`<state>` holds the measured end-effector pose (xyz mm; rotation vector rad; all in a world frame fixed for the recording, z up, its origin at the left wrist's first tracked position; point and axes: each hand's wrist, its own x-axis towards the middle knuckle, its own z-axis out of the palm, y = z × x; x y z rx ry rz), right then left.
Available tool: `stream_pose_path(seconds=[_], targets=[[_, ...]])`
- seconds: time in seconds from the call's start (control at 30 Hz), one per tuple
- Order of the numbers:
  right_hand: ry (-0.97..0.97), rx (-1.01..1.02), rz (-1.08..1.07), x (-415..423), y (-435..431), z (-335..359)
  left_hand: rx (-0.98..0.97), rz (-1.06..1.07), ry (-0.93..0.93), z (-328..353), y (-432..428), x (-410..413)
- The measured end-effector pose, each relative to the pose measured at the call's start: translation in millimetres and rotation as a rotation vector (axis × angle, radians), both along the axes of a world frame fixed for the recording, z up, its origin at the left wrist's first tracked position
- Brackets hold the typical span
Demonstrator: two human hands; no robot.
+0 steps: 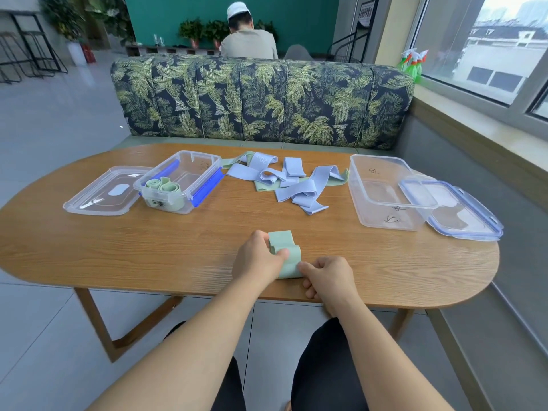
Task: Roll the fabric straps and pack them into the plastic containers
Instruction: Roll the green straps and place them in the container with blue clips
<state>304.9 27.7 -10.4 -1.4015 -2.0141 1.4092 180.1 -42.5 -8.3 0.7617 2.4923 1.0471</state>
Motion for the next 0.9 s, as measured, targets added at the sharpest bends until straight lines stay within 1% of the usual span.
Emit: stream_pose_path(seconds=[0.13,0.3,0.37,0.43,0.57,0.63,0.77,0.9], targets=[[0.002,-0.007,0.021,1,1,0,0.023,0.011,-0.108,3,16,-11],[-0.011,-0.027,0.034,-1,5,1,0.241,0.065,-0.266,1,33,-20],[-0.027,-0.021,0.039,-2,6,1,0.29,0.099,-0.277,-2,34,-22],[-0.041,-0.016,0.042,-3,7,2,0.25,0.117,-0.208,-9,33,-24],[-0.052,-0.03,0.036,-5,9,4,-0.03,0.058,0.119,-16,28,-27],[-0.067,-0.028,0.039,-6,10,5,-0.043,0.067,0.183,-16,27,-30],[-0.067,-0.036,0.046,-7,13,4,0.139,0.037,0.079,-15,31,-30],[-0.074,-0.031,0.047,-8,13,4,0.078,-0.018,0.047,-8,33,-26]])
